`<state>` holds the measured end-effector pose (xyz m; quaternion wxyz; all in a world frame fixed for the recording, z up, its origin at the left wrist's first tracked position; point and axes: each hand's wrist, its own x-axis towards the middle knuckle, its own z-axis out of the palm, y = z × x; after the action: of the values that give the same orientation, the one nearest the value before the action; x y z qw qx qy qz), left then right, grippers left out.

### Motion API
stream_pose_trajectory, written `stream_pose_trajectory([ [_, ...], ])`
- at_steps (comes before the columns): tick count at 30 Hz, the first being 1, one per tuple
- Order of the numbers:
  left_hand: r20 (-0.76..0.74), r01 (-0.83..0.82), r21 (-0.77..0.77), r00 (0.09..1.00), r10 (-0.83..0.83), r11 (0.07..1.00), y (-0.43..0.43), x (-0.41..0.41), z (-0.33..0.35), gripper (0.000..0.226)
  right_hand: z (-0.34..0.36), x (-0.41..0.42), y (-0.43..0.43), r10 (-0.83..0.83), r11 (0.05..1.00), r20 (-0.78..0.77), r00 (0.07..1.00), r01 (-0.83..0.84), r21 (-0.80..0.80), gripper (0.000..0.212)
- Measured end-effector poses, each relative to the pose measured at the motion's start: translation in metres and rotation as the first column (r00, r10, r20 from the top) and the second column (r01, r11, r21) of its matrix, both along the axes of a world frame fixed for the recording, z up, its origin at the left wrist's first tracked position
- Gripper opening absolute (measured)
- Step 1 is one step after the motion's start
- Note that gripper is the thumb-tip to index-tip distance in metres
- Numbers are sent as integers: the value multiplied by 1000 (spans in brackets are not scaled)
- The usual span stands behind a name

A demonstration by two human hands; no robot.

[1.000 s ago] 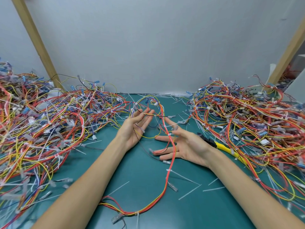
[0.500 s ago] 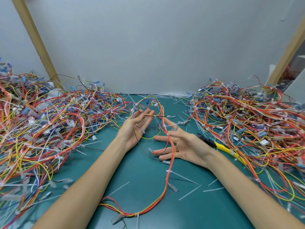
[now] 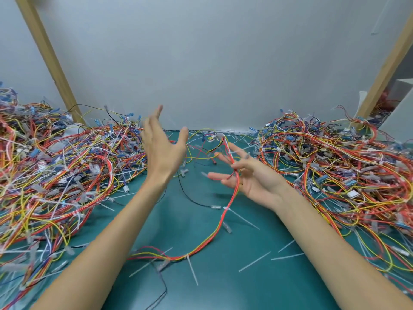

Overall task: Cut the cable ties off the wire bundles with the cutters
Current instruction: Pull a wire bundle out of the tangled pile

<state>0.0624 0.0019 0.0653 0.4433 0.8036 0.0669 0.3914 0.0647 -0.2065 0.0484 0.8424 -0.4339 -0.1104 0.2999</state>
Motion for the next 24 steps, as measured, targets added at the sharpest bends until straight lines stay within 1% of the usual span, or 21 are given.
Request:
stream_pose_trajectory([
  [1,54,40,-1,998,-40,999,-1,-3,8,45,6,3,2,-27,999,-8,1000,27,38,58],
  [2,69,121,-48,991,-118,991,-6,-7,14,29,12,6,4,-48,997,-16,999,49,64,60],
  [3,50,234,-133,972,-230,963,-13,-12,17,15,19,9,7,-65,995,-19,998,66,78,62],
  [4,13,339,-238,938,-346,910,-22,-17,15,11,25,13,9,-75,994,-14,997,76,84,62],
  [5,-17,410,-348,896,-443,843,-32,-23,11,13,31,15,11,-81,993,-4,997,81,87,59],
  [7,-43,457,-560,817,-574,692,-49,-36,-4,14,42,20,15,-94,991,11,996,92,94,53],
  [8,-28,443,-681,779,-626,583,-54,-42,-13,16,47,23,16,-105,989,8,994,104,101,53],
  [9,5,410,-802,731,-682,434,-57,-48,-21,20,50,25,16,-120,986,-1,993,120,115,52],
  [10,52,361,-894,669,-741,264,-58,-51,-28,27,52,27,17,-134,982,-9,991,134,132,53],
  [11,104,308,-945,596,-796,107,-58,-54,-33,37,53,28,18,-143,979,-14,990,143,145,53],
  [12,156,269,-963,513,-844,-14,-57,-57,-37,45,53,30,19,-147,977,-16,989,147,154,54],
  [13,206,251,-963,433,-878,-102,-56,-60,-39,53,50,31,22,-153,976,-9,988,153,156,55],
  [14,250,241,-956,366,-896,-168,-56,-63,-41,60,46,31,24,-170,976,14,985,167,140,56],
  [15,288,234,-947,321,-902,-219,-56,-66,-43,64,41,31,25,-196,976,47,980,190,109,57],
  [16,316,230,-939,298,-901,-254,-56,-68,-43,67,34,32,26,-221,973,78,972,215,81,59],
  [18,340,221,-933,277,-899,-285,-57,-72,-46,70,16,32,26,-250,967,90,964,245,68,63],
  [21,309,174,-948,285,-907,-268,-59,-76,-56,78,-11,31,23,-267,964,95,959,265,30,66],
  [24,283,162,-955,259,-923,-247,-60,-76,-63,84,-29,30,20,-289,957,85,954,287,32,63],
])
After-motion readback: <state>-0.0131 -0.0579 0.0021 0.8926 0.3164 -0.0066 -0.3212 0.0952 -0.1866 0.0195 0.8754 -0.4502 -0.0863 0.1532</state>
